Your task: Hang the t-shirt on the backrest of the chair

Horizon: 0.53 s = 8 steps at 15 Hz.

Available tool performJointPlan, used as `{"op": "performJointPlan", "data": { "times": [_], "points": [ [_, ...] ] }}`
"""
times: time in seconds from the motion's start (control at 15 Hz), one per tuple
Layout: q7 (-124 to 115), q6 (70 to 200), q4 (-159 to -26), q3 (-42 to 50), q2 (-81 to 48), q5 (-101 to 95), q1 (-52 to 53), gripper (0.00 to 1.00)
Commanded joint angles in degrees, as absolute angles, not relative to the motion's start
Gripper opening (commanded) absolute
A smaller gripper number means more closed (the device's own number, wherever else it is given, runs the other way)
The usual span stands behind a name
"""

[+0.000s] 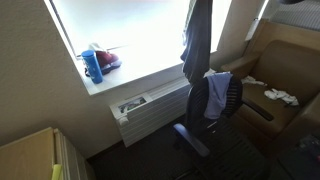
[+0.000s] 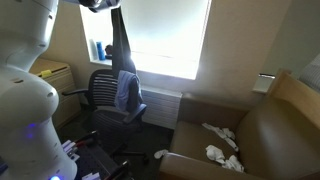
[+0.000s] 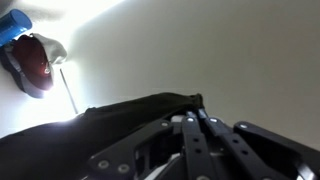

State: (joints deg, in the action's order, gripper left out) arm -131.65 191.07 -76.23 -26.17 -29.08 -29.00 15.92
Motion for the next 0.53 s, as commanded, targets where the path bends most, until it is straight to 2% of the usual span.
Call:
{"op": "performJointPlan", "data": {
  "times": [0.0,0.2,0.4,0.47],
  "points": [
    [-136.61,185.76,-78.71,-22.69,-27.75,-23.61,17.2,0.01],
    [-140.55,182.47,-79.17,-24.3,-27.91,-19.77,16.71,0.01],
    [-133.17,178.06,-78.84,-22.76,-27.05,-2.47,20.33,0.01],
    [-138.84,176.26,-79.03,-22.75,-26.75,-6.26,19.64,0.01]
  ]
}}
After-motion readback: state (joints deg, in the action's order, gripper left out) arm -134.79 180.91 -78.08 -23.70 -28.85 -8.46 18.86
